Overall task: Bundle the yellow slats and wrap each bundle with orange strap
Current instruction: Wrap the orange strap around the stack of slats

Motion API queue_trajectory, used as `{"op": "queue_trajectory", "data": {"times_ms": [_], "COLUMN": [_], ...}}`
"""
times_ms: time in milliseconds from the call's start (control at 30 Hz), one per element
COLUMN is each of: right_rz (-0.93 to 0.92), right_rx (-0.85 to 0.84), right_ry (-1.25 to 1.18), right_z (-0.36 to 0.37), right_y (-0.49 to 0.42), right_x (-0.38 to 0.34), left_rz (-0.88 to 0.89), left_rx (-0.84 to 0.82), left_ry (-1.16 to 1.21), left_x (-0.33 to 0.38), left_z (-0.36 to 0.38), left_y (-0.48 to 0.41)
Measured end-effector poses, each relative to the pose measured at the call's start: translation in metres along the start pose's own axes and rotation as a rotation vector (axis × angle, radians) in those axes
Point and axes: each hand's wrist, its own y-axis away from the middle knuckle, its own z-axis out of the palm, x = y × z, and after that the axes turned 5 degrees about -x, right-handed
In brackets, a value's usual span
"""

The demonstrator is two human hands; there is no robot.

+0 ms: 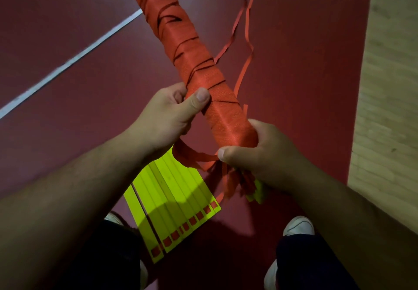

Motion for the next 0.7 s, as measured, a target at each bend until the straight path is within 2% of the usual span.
{"op": "queue_trajectory", "data": {"times_ms": [133, 300, 533, 600, 700], "right_rz": [-0.028, 0.023, -0.033, -0.048, -0.063], "right_rx": [0.208, 0.255, 0.295, 0.311, 0.239], "right_ry": [0.304, 0.348, 0.28, 0.208, 0.057], "right_z": [0.002, -0.001, -0.002, -0.006, -0.007], "right_y": [0.0, -0.002, 0.0, 0.001, 0.005], "right_x": [-0.001, 0.006, 0.003, 0.001, -0.002], "left_rz": [0.004, -0.029, -0.03, -0.013, 0.006], "left_rx": [0.173, 0.306, 0.195, 0.139, 0.051], "left_ry": [-0.074, -0.141, -0.053, -0.013, 0.039], "left_x": [0.001, -0.005, -0.003, -0.002, 0.002], "left_z": [0.011, 0.025, 0.015, 0.012, 0.011], "left_y": [-0.001, 0.0, -0.003, -0.005, -0.004]}}
